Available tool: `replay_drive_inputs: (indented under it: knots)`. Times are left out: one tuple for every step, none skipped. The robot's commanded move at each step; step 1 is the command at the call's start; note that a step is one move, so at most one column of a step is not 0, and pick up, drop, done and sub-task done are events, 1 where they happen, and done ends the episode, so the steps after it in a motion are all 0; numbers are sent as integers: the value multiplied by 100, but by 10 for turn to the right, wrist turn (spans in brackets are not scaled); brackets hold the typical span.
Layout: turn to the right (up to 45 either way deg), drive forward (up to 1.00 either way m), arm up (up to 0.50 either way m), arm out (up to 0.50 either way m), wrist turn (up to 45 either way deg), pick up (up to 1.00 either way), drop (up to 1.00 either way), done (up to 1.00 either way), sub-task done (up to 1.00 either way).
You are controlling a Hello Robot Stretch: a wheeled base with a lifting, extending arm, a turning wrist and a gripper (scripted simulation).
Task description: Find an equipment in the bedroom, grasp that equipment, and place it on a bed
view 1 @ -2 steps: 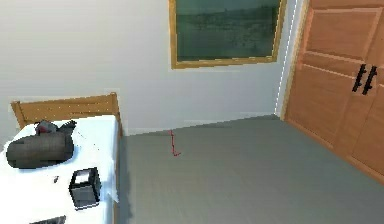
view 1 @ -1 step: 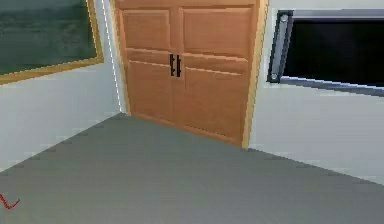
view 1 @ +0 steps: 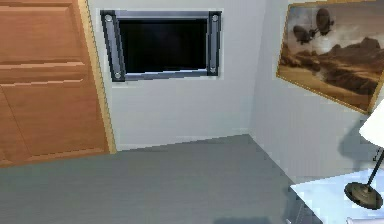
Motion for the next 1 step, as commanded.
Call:
replay_drive_inputs:
  knots:
    - [0, 0, 50, 0, 0, 0, 0, 0, 0]
